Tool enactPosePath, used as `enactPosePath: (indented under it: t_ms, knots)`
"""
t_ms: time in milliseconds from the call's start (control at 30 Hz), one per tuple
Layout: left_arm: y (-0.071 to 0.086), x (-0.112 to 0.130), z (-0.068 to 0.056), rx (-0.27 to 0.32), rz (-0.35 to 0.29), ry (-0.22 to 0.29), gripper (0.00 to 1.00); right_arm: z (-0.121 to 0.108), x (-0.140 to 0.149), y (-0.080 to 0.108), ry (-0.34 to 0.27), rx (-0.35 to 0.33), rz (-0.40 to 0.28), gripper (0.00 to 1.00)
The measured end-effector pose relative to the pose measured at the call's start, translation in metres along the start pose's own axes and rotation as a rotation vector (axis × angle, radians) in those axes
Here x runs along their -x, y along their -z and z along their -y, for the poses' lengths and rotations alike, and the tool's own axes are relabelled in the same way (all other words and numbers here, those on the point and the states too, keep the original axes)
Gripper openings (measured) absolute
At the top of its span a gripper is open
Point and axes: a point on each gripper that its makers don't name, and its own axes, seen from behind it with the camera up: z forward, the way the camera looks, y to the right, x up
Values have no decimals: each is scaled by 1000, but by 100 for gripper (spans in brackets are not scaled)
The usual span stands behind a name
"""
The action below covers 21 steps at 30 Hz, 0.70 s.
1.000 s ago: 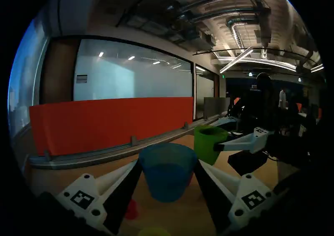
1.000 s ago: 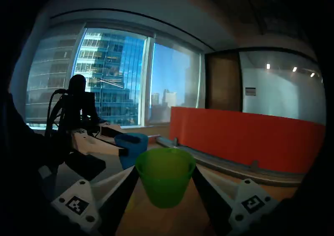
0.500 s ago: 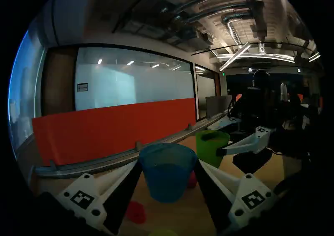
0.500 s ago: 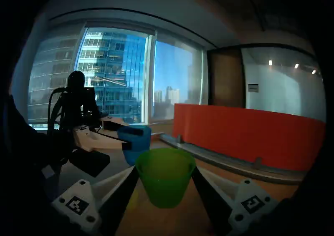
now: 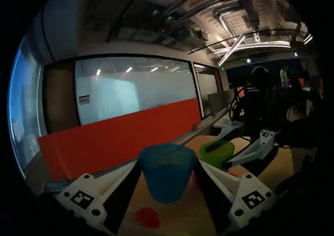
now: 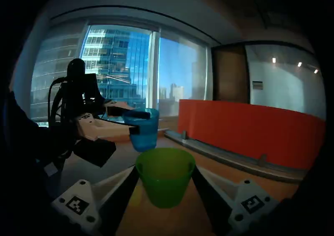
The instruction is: Pour water
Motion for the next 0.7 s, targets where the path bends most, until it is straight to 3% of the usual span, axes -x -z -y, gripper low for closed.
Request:
enactPosePath:
  t_ms: [700]
  knots:
    - [-2,-22,3,-28,1,-214,86,21,19,-8,-4,-62,25,90]
